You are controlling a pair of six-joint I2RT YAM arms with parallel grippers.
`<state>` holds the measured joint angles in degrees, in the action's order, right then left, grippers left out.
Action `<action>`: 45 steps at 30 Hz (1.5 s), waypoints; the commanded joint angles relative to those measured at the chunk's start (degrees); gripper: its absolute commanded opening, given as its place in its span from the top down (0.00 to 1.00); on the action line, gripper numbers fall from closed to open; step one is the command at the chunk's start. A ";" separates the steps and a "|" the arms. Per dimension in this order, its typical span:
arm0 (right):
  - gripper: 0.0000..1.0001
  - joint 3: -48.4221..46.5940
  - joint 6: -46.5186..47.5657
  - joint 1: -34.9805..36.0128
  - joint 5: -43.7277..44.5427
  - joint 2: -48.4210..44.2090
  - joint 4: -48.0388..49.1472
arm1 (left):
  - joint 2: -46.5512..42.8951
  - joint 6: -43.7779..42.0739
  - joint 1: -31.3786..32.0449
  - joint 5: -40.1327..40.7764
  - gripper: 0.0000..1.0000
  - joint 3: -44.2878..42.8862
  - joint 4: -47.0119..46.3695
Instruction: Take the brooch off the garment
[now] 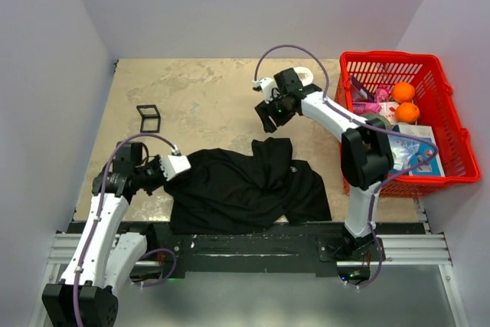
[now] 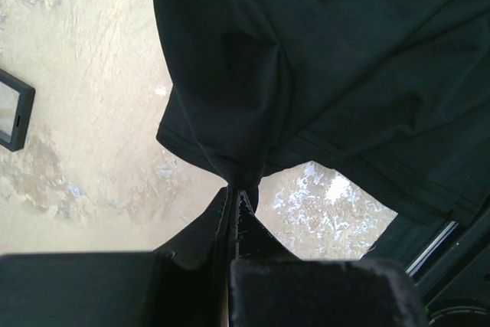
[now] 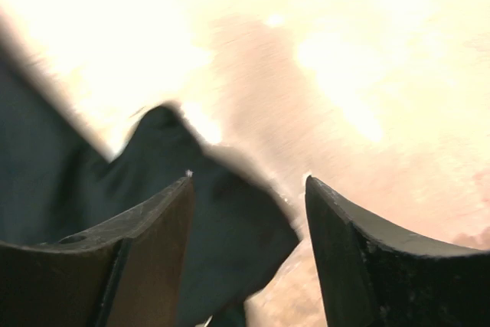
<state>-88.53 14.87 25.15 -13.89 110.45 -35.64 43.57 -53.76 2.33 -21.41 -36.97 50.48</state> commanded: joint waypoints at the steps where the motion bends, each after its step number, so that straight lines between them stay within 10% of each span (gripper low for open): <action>1: 0.37 -4.37 -4.23 -0.71 11.77 2.48 3.56 | -0.59 -0.21 -0.04 1.37 1.00 -2.93 -1.78; 19: 0.45 6.27 -11.18 -5.98 9.06 2.13 -3.65 | -0.95 4.98 -0.04 3.74 1.00 -3.37 -5.22; 33: 0.56 4.67 -13.55 -9.15 -16.44 8.64 0.04 | -0.07 6.47 -0.04 4.97 1.00 -5.22 -6.09; 36: 0.64 6.52 -12.59 -9.24 -13.98 7.32 -0.13 | 0.02 7.26 -0.04 5.50 1.00 -5.74 -6.53; 40: 1.00 5.57 -10.83 -9.24 -12.65 4.78 -0.31 | 0.02 8.49 -0.04 6.12 1.00 -6.62 -7.67; 45: 1.00 -3.02 -7.67 -9.24 -12.83 -4.33 -0.59 | 0.99 12.26 -0.04 9.44 1.00 -12.67 -11.71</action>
<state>-83.42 3.92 15.84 -27.33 117.08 -37.34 44.03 -45.87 2.33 -14.94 -42.39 44.93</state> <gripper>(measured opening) 0.014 0.012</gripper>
